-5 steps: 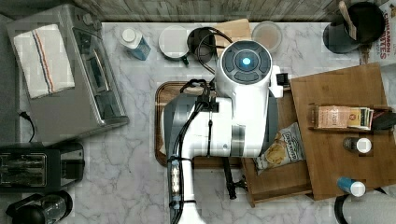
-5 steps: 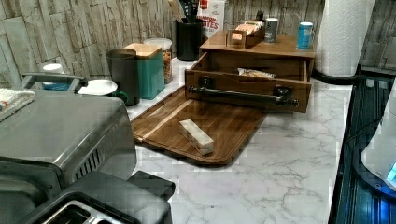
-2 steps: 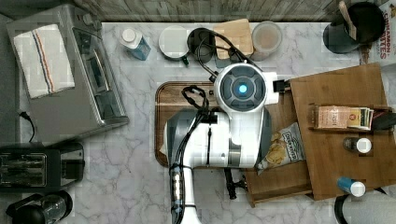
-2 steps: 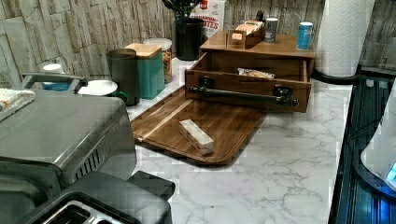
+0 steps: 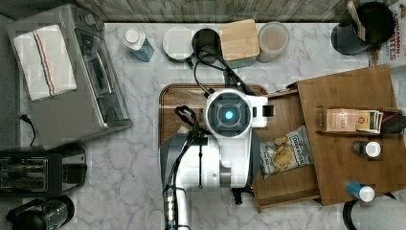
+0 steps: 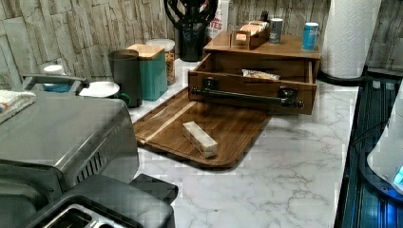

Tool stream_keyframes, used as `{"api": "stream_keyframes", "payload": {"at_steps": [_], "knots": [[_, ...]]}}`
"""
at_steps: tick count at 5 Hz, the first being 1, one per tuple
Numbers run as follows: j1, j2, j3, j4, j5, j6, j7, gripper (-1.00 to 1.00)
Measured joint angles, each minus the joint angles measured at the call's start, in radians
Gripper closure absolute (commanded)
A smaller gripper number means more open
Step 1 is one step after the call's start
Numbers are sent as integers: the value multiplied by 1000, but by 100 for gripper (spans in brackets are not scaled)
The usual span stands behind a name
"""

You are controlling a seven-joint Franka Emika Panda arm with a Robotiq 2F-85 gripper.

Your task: Close the drawer.

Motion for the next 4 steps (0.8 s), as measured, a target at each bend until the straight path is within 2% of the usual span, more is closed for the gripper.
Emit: {"api": "stream_keyframes", "payload": {"at_steps": [1, 2, 3, 4], "knots": [[20, -41, 21, -84, 64, 136, -103, 100], [49, -81, 23, -150, 162, 154, -388, 100], [66, -81, 23, -170, 183, 121, -675, 100], [66, -71, 22, -180, 184, 101, -811, 100]]}}
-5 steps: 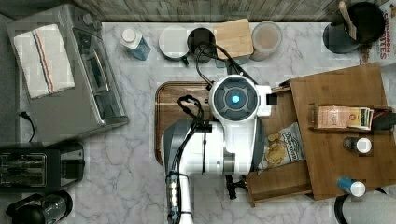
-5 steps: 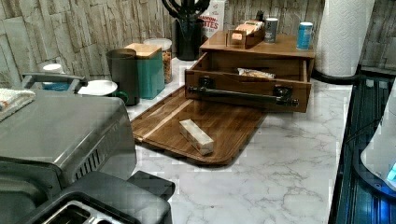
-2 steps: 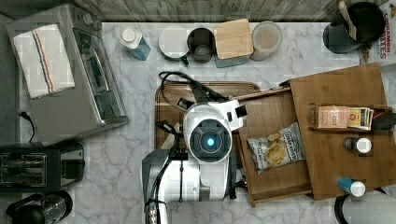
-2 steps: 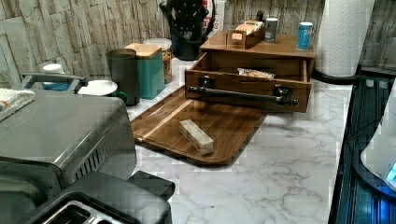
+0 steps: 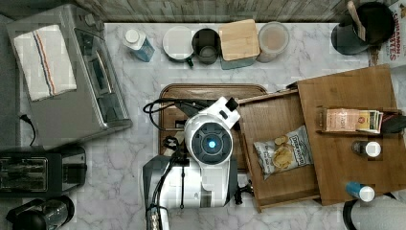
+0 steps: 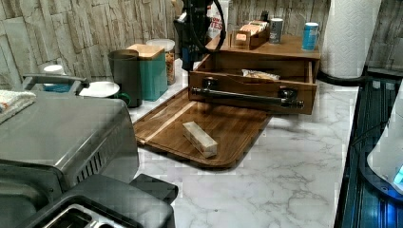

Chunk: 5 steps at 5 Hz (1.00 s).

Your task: Close the drawer.

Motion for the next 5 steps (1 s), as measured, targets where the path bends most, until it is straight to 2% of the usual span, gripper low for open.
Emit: {"api": "stream_keyframes", "payload": {"at_steps": [2, 3, 5], "knots": [[14, 59, 5, -35, 6, 31, -2, 100], [47, 65, 1, -100, 6, 119, -1, 100], [84, 54, 23, -242, -1, 159, -46, 100]]}}
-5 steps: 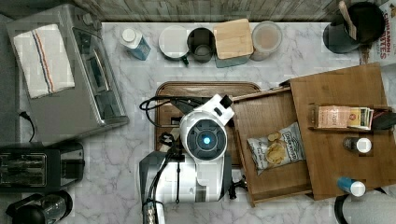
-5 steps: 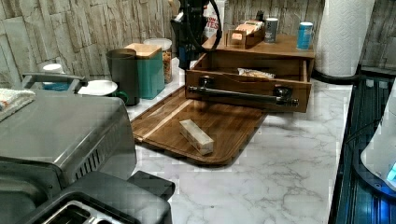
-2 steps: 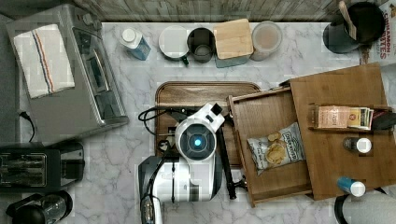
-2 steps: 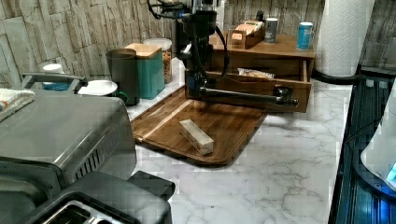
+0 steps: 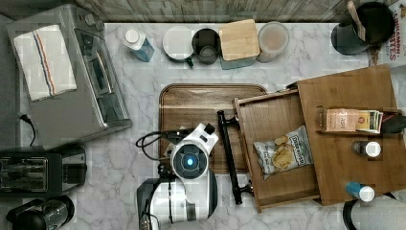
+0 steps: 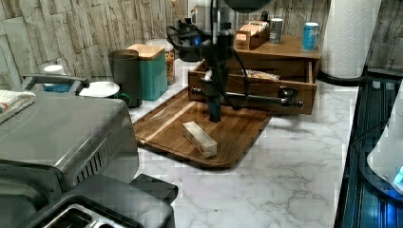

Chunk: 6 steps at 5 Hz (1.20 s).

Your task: Close the drawer.

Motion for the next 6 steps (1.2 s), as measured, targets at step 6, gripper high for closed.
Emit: {"api": "stream_keyframes", "payload": {"at_steps": [6], "knots": [[-190, -39, -148, -98, -173, 82, -365, 100]]}}
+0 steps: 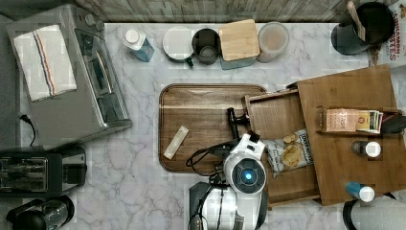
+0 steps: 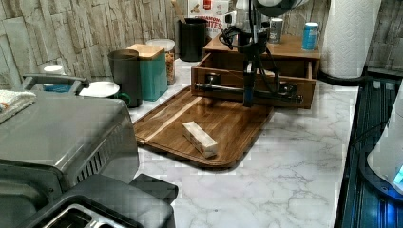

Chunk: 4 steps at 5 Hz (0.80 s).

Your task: Close the drawer.

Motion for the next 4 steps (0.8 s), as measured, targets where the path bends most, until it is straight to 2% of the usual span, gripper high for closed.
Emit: {"api": "stream_keyframes", "payload": {"at_steps": [1, 2, 3, 4], "knots": [[-35, 38, -1, 20, -46, 23, 0, 100], [-43, 73, -27, 61, -47, 23, -25, 100], [-44, 119, -71, 139, -60, -64, -60, 100], [-50, 190, -118, 242, -14, -103, -128, 100]]}}
